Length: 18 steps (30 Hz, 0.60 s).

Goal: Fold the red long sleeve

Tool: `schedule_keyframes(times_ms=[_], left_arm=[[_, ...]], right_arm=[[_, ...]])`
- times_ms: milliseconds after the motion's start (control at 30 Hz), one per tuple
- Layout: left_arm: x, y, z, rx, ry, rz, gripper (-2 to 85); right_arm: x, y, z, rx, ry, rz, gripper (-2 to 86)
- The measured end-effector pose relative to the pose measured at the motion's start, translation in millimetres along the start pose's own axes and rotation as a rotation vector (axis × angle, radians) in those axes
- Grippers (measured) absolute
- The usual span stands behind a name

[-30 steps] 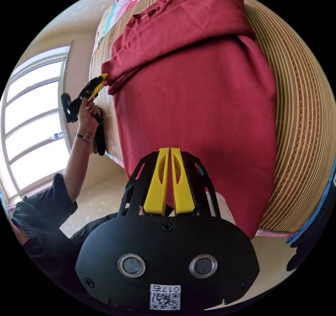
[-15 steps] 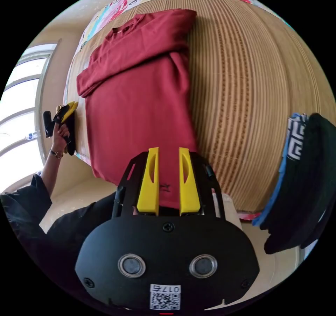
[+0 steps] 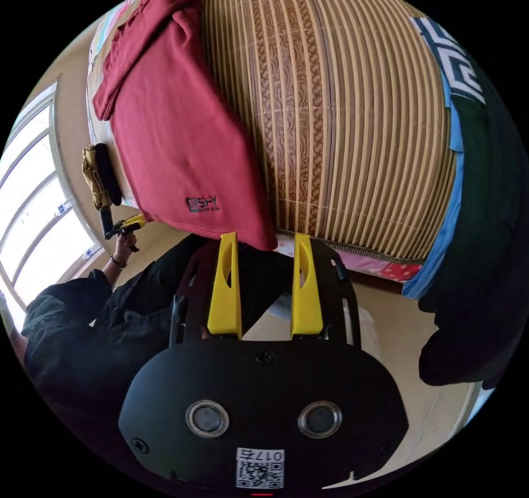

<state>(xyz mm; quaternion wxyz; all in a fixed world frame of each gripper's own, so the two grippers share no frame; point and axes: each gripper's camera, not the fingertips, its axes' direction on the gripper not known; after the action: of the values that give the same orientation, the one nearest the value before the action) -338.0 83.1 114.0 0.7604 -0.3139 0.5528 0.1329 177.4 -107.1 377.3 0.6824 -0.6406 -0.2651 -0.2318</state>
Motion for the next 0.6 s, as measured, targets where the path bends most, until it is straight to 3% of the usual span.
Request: schedule_keyframes(times_ms=[67, 200, 600], left_arm=[[-4, -10, -4, -0.060, 0.048, -0.043, 6.1], [25, -5, -38, -0.135, 0.078, 0.104, 4.4], [35, 29, -103, -0.040, 0.244, 0.038, 4.1]], right_arm=[[5, -8, -1, -0.037, -0.007, -0.001, 15.0], [18, -16, -13, -0.057, -0.041, -0.006, 14.5], [37, -22, -20, -0.061, -0.117, -0.059, 9.4]])
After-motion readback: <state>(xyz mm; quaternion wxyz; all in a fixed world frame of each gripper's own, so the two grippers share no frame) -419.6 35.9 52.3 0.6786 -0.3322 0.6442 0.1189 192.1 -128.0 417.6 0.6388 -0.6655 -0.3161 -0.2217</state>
